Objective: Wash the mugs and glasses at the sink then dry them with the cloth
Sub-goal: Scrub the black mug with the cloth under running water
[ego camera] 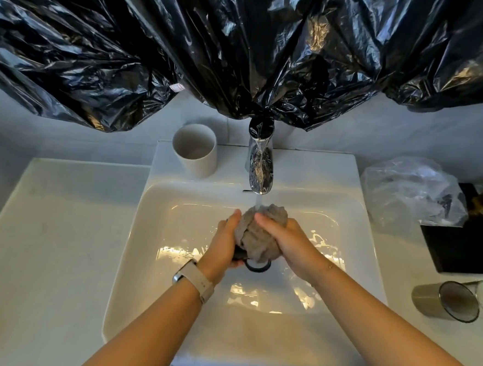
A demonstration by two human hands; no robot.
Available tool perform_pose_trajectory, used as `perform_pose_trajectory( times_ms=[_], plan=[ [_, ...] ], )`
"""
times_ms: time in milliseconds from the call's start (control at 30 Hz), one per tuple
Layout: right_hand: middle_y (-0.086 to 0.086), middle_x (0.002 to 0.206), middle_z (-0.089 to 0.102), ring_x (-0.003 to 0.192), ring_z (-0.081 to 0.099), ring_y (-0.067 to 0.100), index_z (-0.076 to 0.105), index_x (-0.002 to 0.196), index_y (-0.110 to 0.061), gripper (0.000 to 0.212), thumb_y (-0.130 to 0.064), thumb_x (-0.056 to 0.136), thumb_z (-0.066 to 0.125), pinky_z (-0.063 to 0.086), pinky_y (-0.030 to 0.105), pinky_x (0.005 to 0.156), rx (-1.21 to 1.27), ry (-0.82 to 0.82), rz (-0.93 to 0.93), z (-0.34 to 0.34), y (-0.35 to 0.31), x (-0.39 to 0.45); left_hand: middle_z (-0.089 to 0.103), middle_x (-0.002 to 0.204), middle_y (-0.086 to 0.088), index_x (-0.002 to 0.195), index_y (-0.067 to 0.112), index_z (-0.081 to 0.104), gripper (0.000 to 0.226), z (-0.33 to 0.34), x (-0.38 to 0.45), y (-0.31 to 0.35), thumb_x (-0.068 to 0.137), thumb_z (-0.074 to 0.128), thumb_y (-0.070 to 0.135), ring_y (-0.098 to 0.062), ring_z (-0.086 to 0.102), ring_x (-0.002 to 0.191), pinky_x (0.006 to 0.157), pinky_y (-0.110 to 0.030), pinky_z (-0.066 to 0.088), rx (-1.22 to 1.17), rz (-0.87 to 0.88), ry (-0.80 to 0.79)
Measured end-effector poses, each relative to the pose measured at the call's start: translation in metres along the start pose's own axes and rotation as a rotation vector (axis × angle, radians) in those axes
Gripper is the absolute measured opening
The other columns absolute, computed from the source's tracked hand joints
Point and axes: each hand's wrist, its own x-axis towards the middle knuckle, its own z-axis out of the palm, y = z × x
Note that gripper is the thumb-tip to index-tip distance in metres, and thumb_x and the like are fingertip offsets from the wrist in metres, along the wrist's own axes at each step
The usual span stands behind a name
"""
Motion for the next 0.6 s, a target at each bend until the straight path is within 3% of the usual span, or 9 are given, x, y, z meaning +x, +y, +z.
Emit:
perform_pose_trajectory(
  times_ms=[67, 167, 267, 333, 400, 500, 600],
  plan=[
    [-0.002, 0.098, 0.076, 0.096, 0.071, 0.014, 0.071, 0.099, -0.027, 0.014, -0.031, 0.086, 0.071, 0.057, 0.024, 0.078, -0.182, -0.073, -0.089, -0.003, 0.007, -0.009, 0.067, 0.096, -0.016, 0.103, 0.011, 0.070, 0.066, -0.008, 0.004, 0.005, 0.097, 0.031, 0.064, -0.030, 0.063, 0.087, 0.066, -0.032, 0.046, -0.175, -0.180, -0.181],
    [-0.017, 0.097, 0.071, 0.094, 0.067, -0.001, 0.064, 0.098, -0.039, 0.026, -0.023, 0.082, 0.077, 0.054, 0.015, 0.077, -0.418, -0.158, -0.165, -0.007, 0.010, -0.020, 0.061, 0.063, -0.002, 0.070, 0.017, 0.071, 0.063, -0.016, 0.004, 0.014, 0.094, 0.035, 0.063, -0.014, 0.052, 0.051, 0.043, -0.020, 0.035, -0.243, -0.264, -0.276],
    [-0.013, 0.097, 0.073, 0.095, 0.068, 0.001, 0.066, 0.099, -0.038, 0.027, -0.023, 0.081, 0.078, 0.056, 0.019, 0.079, -0.343, -0.050, -0.221, -0.007, 0.012, -0.024, 0.075, 0.081, -0.004, 0.071, 0.020, 0.080, 0.072, -0.009, 0.006, 0.020, 0.098, 0.028, 0.061, -0.018, 0.070, 0.068, 0.059, -0.025, 0.052, -0.207, -0.164, -0.288],
    [-0.009, 0.092, 0.076, 0.090, 0.071, 0.005, 0.071, 0.094, -0.032, 0.020, -0.031, 0.076, 0.079, 0.057, 0.019, 0.073, -0.181, 0.049, -0.226, -0.003, 0.008, -0.024, 0.077, 0.097, -0.008, 0.088, 0.020, 0.081, 0.068, -0.001, 0.004, 0.022, 0.100, 0.026, 0.059, -0.022, 0.073, 0.090, 0.076, -0.033, 0.059, -0.195, -0.051, -0.201],
    [-0.005, 0.093, 0.077, 0.090, 0.073, 0.011, 0.075, 0.095, -0.025, 0.030, -0.042, 0.071, 0.077, 0.058, 0.023, 0.072, -0.035, 0.111, -0.179, 0.001, 0.000, -0.018, 0.072, 0.105, -0.011, 0.110, 0.015, 0.069, 0.058, 0.009, -0.002, 0.018, 0.101, 0.031, 0.058, -0.031, 0.068, 0.103, 0.090, -0.046, 0.056, -0.131, 0.094, -0.037],
    [0.008, 0.107, 0.074, 0.102, 0.070, 0.024, 0.070, 0.113, -0.013, 0.054, -0.045, 0.070, 0.076, 0.057, 0.040, 0.087, 0.156, 0.133, 0.099, -0.003, -0.014, 0.000, 0.064, 0.100, -0.001, 0.110, 0.025, 0.047, 0.038, 0.016, -0.012, 0.001, 0.098, 0.039, 0.060, -0.024, 0.067, 0.093, 0.082, -0.046, 0.057, 0.231, 0.352, 0.282],
    [0.018, 0.127, 0.064, 0.115, 0.061, 0.032, 0.058, 0.130, -0.007, 0.055, -0.033, 0.083, 0.071, 0.050, 0.046, 0.098, 0.237, 0.032, 0.336, -0.007, -0.026, 0.011, 0.057, 0.105, 0.003, 0.112, 0.032, 0.043, 0.030, 0.013, -0.021, -0.013, 0.097, 0.042, 0.057, -0.017, 0.065, 0.087, 0.072, -0.039, 0.060, 0.421, 0.521, 0.339]
  ],
)
